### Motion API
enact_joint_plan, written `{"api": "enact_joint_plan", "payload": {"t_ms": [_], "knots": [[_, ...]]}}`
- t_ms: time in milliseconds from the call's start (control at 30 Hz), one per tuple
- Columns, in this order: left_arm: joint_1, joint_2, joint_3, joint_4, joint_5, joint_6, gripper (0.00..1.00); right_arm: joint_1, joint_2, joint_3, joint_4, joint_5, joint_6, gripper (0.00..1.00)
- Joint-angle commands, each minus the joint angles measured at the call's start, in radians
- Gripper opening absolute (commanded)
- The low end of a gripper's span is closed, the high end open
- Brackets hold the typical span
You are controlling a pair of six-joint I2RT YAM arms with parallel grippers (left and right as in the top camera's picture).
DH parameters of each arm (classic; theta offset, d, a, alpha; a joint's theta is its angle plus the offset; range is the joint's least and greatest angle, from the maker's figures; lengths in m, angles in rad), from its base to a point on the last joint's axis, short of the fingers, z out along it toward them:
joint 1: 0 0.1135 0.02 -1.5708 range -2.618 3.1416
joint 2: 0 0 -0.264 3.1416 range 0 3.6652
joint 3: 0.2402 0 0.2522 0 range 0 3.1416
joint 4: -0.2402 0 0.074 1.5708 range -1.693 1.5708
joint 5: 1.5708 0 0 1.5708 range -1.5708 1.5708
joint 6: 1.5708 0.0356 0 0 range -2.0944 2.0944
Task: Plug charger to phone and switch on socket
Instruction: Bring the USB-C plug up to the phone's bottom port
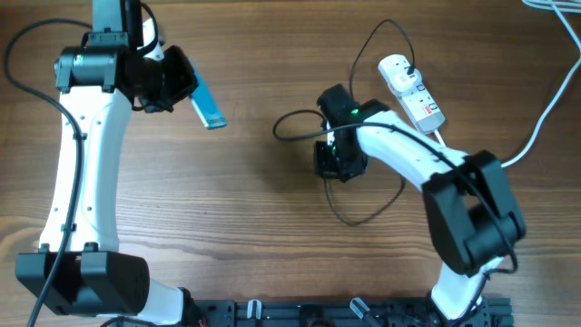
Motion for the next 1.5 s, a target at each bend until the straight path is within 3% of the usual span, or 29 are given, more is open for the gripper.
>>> {"api": "enact_joint_plan", "payload": {"t_ms": [0,67,200,300,467,600,700,900,1467], "knots": [[0.001,0.0,0.005,0.081,0.311,0.108,0.04,-0.019,-0.179,0.055,-0.028,-0.335,-0.205,0.04],[0.001,0.0,0.005,0.156,0.469,0.108,0.04,-0.019,-0.295,0.055,-0.031,-0.453,-0.262,0.04],[0.001,0.0,0.005,0.291,0.781,0.108,0.04,-0.018,-0.494,0.055,-0.03,-0.471,-0.258,0.04],[0.001,0.0,0.005,0.31,0.821,0.097,0.04,-0.017,-0.609,0.055,-0.026,-0.397,-0.206,0.05],[-0.024,0.0,0.005,0.351,0.97,0.096,0.04,0.043,-0.638,0.055,-0.008,-0.271,-0.116,0.05],[-0.058,0.0,0.005,0.356,0.948,0.081,0.04,0.148,-0.638,0.055,0.039,-0.057,-0.011,0.04],[-0.099,0.0,0.005,0.346,0.813,0.082,0.04,0.228,-0.638,0.055,0.057,0.083,0.045,0.05],[-0.183,0.0,0.005,0.332,0.696,0.145,0.04,0.243,-0.638,0.055,0.063,0.114,0.042,0.04],[-0.149,0.0,0.005,0.34,0.859,0.146,0.04,0.24,-0.638,0.055,0.11,0.09,0.034,0.05]]}}
